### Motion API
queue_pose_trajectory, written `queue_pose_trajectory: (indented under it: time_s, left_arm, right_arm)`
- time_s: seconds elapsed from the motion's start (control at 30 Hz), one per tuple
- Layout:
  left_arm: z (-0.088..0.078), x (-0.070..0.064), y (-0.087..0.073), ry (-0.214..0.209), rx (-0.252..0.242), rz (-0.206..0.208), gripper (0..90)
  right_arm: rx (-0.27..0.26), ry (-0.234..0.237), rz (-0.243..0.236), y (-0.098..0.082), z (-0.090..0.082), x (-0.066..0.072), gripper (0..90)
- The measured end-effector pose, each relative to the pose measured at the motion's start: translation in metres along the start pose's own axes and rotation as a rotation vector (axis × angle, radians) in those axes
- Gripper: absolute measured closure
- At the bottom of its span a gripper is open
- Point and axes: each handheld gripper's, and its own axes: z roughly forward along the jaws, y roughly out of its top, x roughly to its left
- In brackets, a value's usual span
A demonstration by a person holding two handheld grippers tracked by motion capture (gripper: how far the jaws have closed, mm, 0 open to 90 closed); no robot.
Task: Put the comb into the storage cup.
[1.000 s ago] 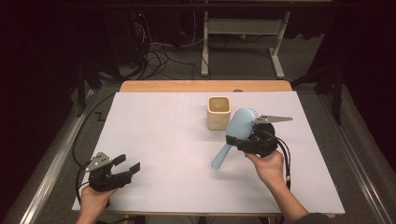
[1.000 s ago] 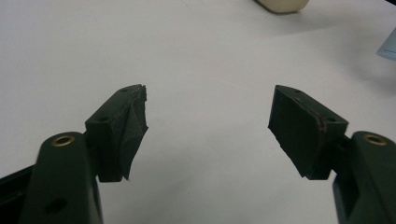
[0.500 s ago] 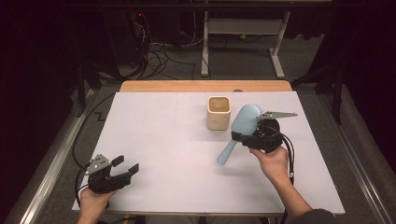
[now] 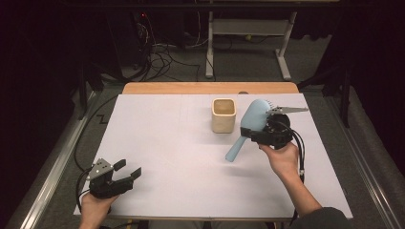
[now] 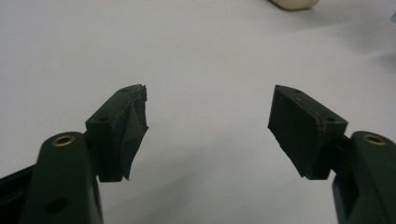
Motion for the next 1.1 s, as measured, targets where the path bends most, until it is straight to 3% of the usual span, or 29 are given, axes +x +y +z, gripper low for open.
queue_pose_trajectory:
  time_s: [0.4, 0.8, 1.1]
  left_arm:
    - [0.0, 0.001, 0.0, 0.004, 0.001, -0.005, 29.1]
    - [0.002, 0.001, -0.001, 0.005, 0.01, 0.0, 28.7]
    - [0.003, 0.001, -0.001, -0.001, 0.015, 0.0, 28.5]
  right_arm:
    - [-0.013, -0.026, 0.001, 0.013, -0.001, -0.004, 55.0]
    - [-0.031, -0.056, -0.018, 0.035, -0.001, -0.004, 55.0]
    - [-0.045, -0.075, -0.004, 0.053, 0.001, -0.007, 55.1]
